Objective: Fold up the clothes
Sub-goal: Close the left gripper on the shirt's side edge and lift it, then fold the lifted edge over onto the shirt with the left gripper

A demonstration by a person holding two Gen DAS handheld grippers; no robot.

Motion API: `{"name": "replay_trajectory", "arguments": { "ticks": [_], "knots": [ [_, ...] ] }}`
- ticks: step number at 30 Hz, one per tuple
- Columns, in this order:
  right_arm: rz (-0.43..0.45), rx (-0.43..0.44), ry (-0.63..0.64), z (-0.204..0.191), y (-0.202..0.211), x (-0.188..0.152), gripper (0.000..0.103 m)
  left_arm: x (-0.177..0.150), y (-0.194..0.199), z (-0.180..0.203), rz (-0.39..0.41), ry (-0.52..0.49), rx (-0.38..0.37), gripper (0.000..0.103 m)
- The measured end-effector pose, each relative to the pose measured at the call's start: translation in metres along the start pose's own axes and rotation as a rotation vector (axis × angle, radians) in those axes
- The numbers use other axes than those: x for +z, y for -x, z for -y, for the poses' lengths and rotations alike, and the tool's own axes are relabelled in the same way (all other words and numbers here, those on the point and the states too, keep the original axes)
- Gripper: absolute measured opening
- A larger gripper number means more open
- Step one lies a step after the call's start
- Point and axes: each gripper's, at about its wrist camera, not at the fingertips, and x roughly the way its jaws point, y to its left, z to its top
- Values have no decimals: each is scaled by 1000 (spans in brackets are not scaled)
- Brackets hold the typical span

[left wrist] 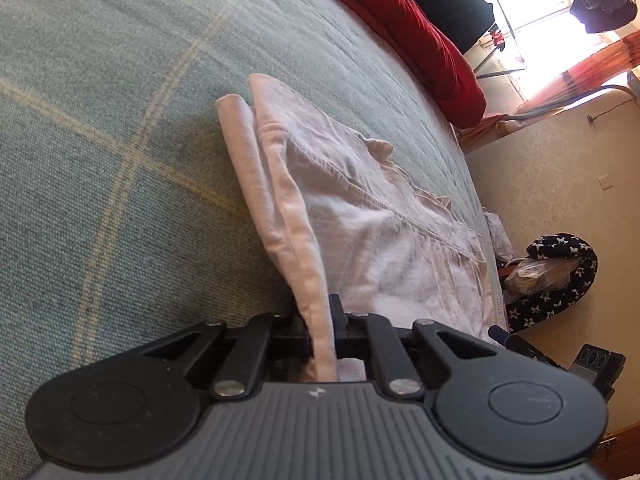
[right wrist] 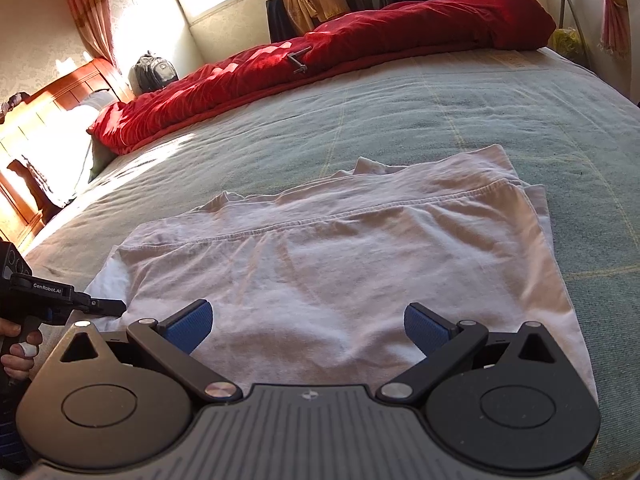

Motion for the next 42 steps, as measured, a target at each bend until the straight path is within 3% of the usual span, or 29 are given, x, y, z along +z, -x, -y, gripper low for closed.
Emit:
{"name": "replay_trajectory", "arguments": {
  "ticks": [5,22,31,42],
  "knots": [
    [30,0,15,1,12,0,103,2,8,23,10,-40,55,5],
    [121,40,-14,24,51,0,103,12,32,114,89,-156,-9,5],
    [173,40,-49,46,72,-2,103,17,15,163,103,-193,-58,5],
    [231,26,-109,75,95,-9,103,17,-32,226,52,-216,-119,5]
  ]
}}
